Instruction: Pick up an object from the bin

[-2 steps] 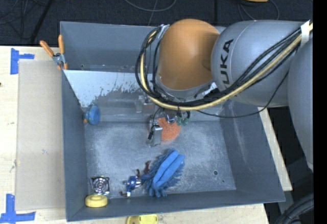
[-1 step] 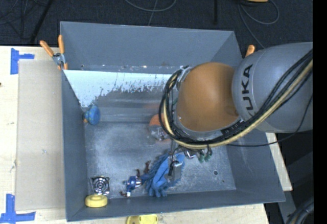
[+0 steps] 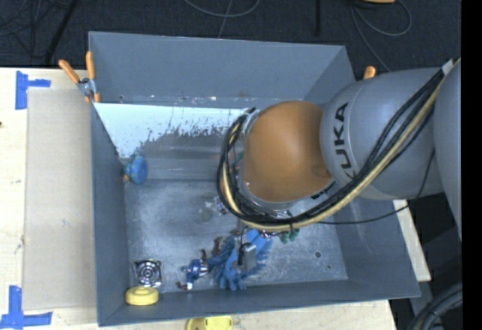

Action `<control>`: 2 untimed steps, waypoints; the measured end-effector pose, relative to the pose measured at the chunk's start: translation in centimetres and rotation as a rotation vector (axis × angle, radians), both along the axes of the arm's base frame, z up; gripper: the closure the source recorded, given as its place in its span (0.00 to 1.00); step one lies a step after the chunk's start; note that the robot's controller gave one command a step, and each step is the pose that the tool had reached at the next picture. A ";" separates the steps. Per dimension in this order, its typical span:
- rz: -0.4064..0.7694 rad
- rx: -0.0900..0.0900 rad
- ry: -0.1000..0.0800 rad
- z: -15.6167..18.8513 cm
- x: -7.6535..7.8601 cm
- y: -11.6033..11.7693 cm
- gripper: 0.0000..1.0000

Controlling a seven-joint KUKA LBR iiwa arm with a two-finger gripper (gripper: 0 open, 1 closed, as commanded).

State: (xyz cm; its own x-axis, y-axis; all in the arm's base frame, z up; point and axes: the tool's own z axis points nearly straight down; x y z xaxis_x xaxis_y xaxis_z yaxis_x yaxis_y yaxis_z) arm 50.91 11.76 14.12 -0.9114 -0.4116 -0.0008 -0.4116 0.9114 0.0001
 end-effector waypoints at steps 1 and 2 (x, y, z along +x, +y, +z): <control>0.274 0.001 -0.001 -6.2 1.2 -5.1 0.00; 0.275 0.001 0.000 -7.1 2.3 -6.6 1.00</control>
Offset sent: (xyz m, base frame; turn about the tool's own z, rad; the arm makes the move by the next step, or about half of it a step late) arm 0.0226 -0.0667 -0.0712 -0.2765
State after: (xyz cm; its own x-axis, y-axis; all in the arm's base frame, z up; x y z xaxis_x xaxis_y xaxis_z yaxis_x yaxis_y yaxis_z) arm 53.19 5.17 6.99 -0.7652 -0.6438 -0.0019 -0.6438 0.7652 0.0009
